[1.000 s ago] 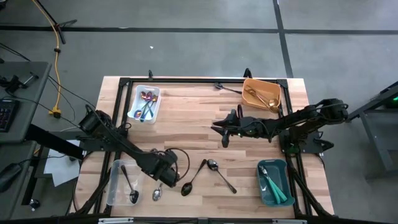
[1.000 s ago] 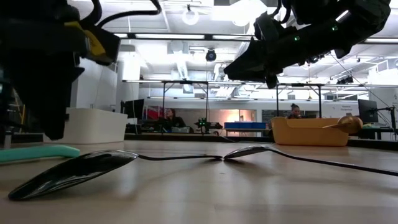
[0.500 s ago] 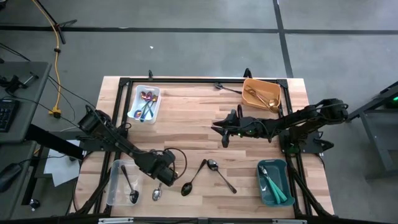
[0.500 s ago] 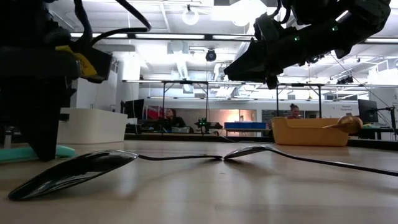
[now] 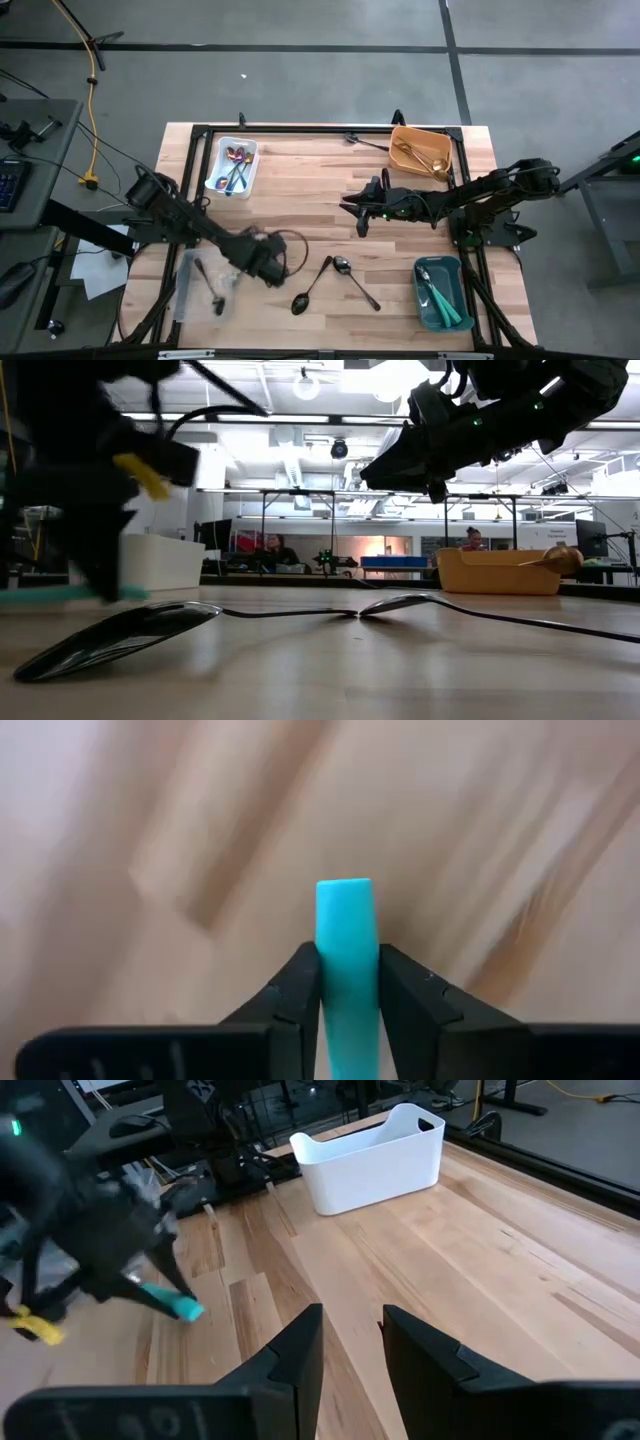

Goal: Sort silverware by color (type)
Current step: Put the green spoon into the blue bin

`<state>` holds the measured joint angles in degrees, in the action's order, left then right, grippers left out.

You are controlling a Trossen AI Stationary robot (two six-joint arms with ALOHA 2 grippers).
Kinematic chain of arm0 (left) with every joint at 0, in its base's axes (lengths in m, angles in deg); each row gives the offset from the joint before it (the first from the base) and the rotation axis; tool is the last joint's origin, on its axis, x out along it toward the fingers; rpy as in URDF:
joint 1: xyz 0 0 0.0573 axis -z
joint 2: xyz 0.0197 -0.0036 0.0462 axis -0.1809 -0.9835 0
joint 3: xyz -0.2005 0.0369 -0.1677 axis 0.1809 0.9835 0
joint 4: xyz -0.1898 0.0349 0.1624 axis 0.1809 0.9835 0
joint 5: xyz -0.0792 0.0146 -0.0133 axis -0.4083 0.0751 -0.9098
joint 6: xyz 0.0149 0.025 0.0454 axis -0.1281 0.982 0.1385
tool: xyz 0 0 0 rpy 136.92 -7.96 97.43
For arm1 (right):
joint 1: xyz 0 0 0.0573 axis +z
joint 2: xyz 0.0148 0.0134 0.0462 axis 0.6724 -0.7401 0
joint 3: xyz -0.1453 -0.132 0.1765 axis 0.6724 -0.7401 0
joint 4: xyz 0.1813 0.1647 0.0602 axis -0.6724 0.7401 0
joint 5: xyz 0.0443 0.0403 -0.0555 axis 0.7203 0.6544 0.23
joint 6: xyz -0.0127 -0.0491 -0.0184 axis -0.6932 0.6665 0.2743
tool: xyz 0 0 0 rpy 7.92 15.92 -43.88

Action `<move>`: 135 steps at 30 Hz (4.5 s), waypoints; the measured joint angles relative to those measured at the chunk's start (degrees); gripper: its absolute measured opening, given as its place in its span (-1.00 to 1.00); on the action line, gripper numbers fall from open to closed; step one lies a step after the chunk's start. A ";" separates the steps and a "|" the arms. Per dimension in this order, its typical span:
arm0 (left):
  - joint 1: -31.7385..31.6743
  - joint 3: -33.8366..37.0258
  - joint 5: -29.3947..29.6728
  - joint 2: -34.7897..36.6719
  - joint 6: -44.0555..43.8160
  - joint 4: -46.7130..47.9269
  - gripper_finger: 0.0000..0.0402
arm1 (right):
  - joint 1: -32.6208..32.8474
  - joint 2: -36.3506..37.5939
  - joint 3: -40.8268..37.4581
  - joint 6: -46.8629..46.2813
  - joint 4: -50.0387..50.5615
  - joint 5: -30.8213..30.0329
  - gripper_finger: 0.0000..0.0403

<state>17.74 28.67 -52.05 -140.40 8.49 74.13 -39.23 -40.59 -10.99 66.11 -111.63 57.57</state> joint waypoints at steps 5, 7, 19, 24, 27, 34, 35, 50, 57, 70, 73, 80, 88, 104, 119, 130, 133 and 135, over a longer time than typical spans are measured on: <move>-4.48 -0.61 7.64 7.50 5.79 -1.17 -0.65 | -0.02 0.00 0.00 0.42 -0.03 0.00 -0.50; -5.95 -0.55 9.79 10.15 7.07 -2.94 -0.65 | -0.02 0.00 0.00 0.44 -0.01 0.00 -0.50; -7.24 3.68 28.52 16.49 35.47 -39.61 -0.65 | -0.03 0.00 0.00 1.41 -0.59 2.18 -0.50; -12.22 17.97 23.82 15.84 49.35 -78.64 -0.65 | 0.00 0.00 0.00 2.17 -0.52 6.39 -0.50; -16.94 26.95 12.34 14.65 51.99 -101.22 -0.65 | 0.00 0.00 0.00 4.06 -0.54 7.10 -0.50; -22.92 37.70 -1.59 11.47 53.11 -127.51 -0.65 | 0.02 0.00 0.00 9.48 -3.39 7.64 -0.50; -23.39 38.12 -2.16 11.45 53.22 -127.92 -0.65 | 0.02 0.00 0.00 10.04 -4.09 7.74 -0.50; -24.78 38.52 -5.92 11.47 52.42 -128.41 -0.65 | 0.93 0.00 0.00 10.96 -5.67 7.96 -0.50; -24.76 38.51 -5.95 11.47 52.08 -128.40 -0.65 | 0.96 -0.02 0.00 10.90 -5.95 7.96 -0.50; -24.23 37.33 -9.59 11.53 51.99 -128.30 -0.65 | -0.25 -14.95 2.56 6.45 -28.40 10.65 -0.34; -24.23 37.33 -9.59 11.53 52.27 -128.14 -0.65 | 0.07 -16.58 5.07 5.99 -27.72 11.92 -0.16; -24.26 37.33 -9.40 11.53 52.65 -127.01 -0.65 | 0.94 -17.65 9.61 8.63 -21.85 12.04 0.29; -23.86 35.66 -9.40 11.53 52.82 -125.50 -0.65 | 1.14 -18.31 11.95 9.25 -18.51 10.54 0.41; -24.55 31.31 -9.36 3.89 53.08 -127.44 -0.65 | 1.44 -20.33 13.16 7.86 -17.70 10.66 0.23; -24.52 31.32 -10.50 4.43 53.61 -126.21 -0.65 | 1.51 -20.20 13.14 7.69 -16.16 10.62 -0.69; -24.54 31.34 -10.17 4.43 51.97 -125.22 -0.58 | -0.62 -20.11 13.14 4.80 -14.41 17.91 -0.79; -24.54 31.36 -10.27 4.43 52.60 -125.46 -0.33 | -0.77 -20.11 13.10 4.33 -12.82 18.75 -0.79; -24.54 31.36 -10.27 4.47 52.63 -125.36 -0.18 | -0.76 -20.11 13.07 4.33 -12.32 19.02 -0.79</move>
<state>-6.80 60.03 -62.32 -135.92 61.12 -51.24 -39.99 -60.70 2.08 70.44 -123.95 76.59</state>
